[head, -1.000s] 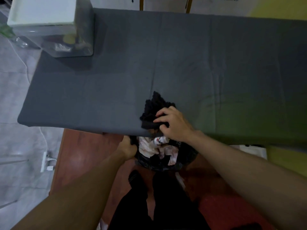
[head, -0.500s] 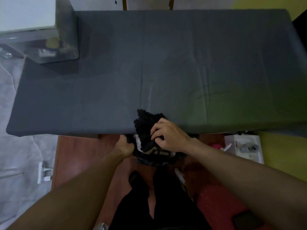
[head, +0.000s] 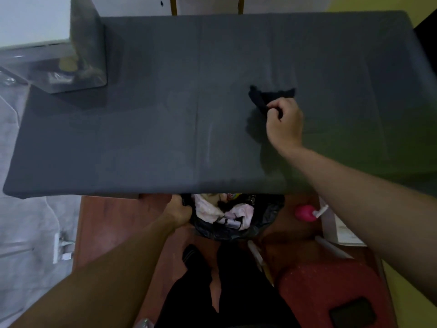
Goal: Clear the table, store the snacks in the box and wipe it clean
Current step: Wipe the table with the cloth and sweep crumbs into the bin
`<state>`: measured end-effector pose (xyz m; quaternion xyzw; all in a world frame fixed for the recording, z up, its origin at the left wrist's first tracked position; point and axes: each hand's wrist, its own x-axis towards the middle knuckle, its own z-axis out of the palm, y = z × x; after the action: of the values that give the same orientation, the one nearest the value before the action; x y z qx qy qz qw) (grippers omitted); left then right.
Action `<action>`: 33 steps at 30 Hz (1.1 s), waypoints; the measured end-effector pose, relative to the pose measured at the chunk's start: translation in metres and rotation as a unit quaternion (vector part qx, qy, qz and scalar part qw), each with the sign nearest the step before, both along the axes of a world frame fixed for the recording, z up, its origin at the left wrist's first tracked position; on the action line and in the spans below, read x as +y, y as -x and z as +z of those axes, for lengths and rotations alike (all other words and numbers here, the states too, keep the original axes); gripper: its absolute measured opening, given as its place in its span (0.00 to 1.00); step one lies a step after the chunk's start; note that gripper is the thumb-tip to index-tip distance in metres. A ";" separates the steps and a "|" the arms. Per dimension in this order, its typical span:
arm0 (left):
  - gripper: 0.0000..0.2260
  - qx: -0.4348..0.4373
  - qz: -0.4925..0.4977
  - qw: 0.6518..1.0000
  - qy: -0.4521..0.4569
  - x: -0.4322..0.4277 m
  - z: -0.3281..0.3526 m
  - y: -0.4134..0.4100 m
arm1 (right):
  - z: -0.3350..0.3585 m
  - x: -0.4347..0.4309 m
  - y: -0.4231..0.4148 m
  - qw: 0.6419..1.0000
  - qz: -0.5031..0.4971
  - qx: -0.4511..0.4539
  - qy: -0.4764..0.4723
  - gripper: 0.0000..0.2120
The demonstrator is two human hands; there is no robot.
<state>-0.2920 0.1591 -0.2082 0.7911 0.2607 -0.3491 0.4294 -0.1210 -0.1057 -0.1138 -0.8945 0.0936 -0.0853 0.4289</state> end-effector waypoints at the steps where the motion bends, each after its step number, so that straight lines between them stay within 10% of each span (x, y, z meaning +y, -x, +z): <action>1: 0.21 0.000 0.001 1.000 -0.003 -0.001 0.000 0.000 | -0.007 -0.006 -0.004 0.998 0.021 0.028 0.043 0.08; 6: 0.21 0.006 0.009 1.000 0.008 -0.001 -0.002 0.000 | -0.044 -0.017 0.016 0.953 0.100 0.166 0.233 0.10; 14: 0.24 -0.001 0.017 0.999 0.030 -0.009 -0.001 0.002 | -0.047 0.018 0.107 0.920 0.327 0.018 0.213 0.24; 20: 0.26 0.001 -0.012 0.999 0.034 -0.012 -0.001 0.002 | -0.038 0.030 0.137 0.888 0.439 0.007 0.136 0.15; 29: 0.24 0.009 -0.012 1.000 0.012 -0.015 -0.004 0.003 | -0.036 -0.030 0.045 0.984 0.012 0.017 0.179 0.20; 33: 0.28 0.003 -0.005 1.000 0.012 -0.018 -0.004 0.003 | -0.049 -0.041 0.049 0.969 0.041 0.082 0.229 0.22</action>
<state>-0.2947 0.1415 -0.2124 0.7861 0.2534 -0.3570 0.4363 -0.1696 -0.1470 -0.1628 -0.9758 0.0703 -0.0130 0.2066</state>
